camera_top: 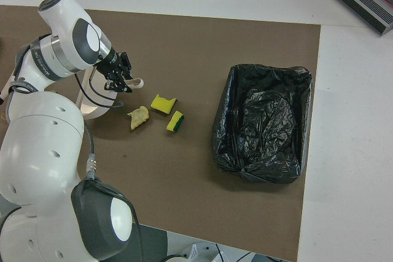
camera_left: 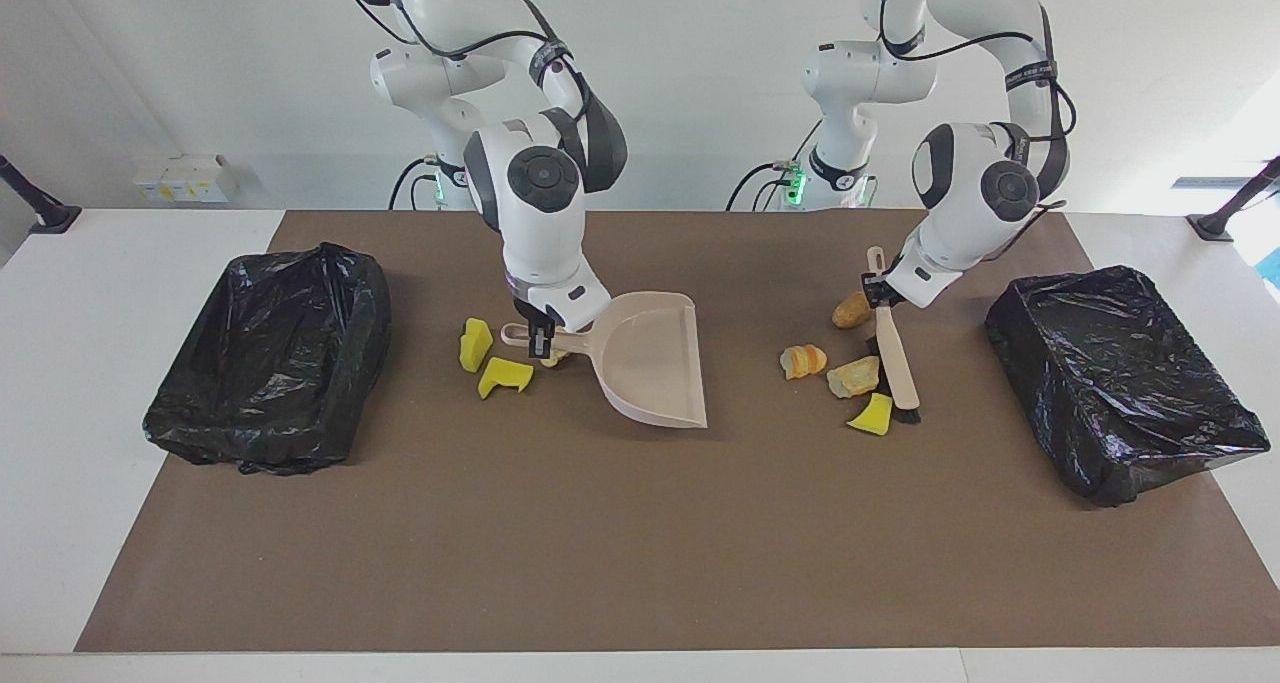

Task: Sweep and dump trash in bin
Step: 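Lower the dustpan with the right gripper while the left gripper brushes trash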

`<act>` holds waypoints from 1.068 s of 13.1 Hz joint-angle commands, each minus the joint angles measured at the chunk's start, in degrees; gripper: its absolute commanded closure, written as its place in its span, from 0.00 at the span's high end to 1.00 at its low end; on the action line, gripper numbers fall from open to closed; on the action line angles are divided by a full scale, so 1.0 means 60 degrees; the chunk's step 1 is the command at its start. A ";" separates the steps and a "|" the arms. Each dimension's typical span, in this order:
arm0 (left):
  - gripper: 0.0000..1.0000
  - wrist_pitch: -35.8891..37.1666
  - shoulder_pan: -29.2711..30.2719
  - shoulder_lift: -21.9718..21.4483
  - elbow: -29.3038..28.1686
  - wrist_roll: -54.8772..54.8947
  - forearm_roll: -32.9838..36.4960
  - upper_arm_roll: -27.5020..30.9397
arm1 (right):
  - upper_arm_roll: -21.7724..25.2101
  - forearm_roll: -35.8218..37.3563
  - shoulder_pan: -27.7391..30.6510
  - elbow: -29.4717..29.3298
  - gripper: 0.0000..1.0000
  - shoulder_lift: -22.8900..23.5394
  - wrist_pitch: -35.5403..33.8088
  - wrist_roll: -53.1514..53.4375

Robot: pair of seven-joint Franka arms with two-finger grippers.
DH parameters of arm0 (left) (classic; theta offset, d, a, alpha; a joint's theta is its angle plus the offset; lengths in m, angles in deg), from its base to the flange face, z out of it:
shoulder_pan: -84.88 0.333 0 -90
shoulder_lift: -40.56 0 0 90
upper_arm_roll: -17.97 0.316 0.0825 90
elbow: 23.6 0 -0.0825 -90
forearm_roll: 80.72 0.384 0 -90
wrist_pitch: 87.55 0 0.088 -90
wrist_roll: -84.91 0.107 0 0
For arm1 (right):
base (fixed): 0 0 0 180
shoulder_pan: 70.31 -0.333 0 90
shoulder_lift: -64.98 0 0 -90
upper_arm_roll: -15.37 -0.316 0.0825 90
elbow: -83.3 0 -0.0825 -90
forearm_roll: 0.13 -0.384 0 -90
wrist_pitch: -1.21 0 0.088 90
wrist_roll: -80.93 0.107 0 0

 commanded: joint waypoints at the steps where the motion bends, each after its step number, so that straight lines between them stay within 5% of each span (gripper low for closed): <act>1: 0.00 -0.0235 -0.0071 -0.0361 -0.0578 0.0203 -0.0091 -0.0010 | -0.0051 0.0417 -0.0569 0.0527 0.00 -0.0224 -0.0384 0.1064; 10: 0.00 -0.0338 -0.2152 -0.0407 -0.0609 0.0290 0.0232 -0.0040 | -0.0109 0.0330 -0.0923 0.1100 0.00 -0.0122 0.0523 0.2137; 14: 0.00 0.0379 -0.1321 -0.0203 0.0764 0.0610 0.1328 0.0004 | -0.0109 0.0315 -0.0908 0.1100 0.00 -0.0107 0.0508 0.2151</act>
